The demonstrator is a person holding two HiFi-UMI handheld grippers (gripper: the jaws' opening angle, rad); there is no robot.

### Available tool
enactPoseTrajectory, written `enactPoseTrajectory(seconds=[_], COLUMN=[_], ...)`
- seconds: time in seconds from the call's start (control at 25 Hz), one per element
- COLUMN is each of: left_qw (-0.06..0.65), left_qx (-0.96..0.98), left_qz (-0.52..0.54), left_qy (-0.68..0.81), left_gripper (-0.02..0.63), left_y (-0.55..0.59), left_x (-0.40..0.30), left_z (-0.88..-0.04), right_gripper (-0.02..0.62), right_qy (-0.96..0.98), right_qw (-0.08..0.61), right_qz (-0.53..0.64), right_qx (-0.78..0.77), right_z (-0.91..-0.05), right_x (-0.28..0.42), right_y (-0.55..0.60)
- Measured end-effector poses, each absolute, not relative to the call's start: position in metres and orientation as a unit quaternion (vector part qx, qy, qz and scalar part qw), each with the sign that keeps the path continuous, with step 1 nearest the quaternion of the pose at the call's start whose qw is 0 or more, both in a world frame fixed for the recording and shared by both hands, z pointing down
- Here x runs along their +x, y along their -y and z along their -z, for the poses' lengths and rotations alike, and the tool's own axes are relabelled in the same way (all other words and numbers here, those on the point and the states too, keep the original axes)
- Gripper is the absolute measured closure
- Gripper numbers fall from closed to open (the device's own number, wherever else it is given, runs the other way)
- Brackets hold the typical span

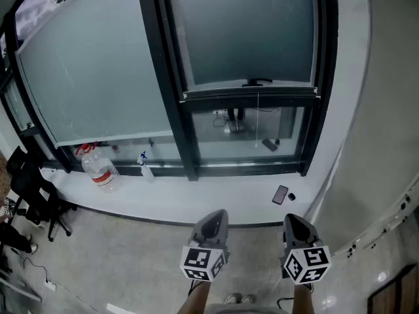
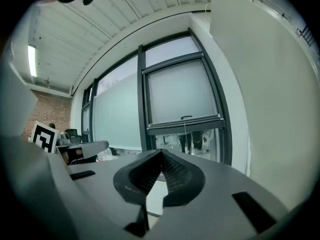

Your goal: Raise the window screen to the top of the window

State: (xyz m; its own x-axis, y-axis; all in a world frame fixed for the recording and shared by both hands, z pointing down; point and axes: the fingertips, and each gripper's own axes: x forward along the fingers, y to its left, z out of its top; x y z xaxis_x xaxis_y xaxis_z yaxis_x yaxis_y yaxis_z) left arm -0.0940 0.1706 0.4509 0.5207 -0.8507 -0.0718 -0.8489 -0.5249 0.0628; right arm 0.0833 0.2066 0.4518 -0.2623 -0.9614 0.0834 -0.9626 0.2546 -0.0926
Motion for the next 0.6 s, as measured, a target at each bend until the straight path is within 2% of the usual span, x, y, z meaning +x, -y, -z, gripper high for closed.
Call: enactPoseTrajectory(seconds=[0.6], left_qw=[0.007], left_qx=[0.866], left_qz=[0.043], left_qy=[0.498], left_gripper=[0.604], left_y=[-0.1797], left_x=[-0.0899], left_z=[-0.4510], right_gripper=[0.591], right_qy=[0.803], right_qw=[0.000], right_qz=[-0.066], right_qx=[0.592], right_z=[-0.4530], right_x=[0.0903], right_y=[-0.2094])
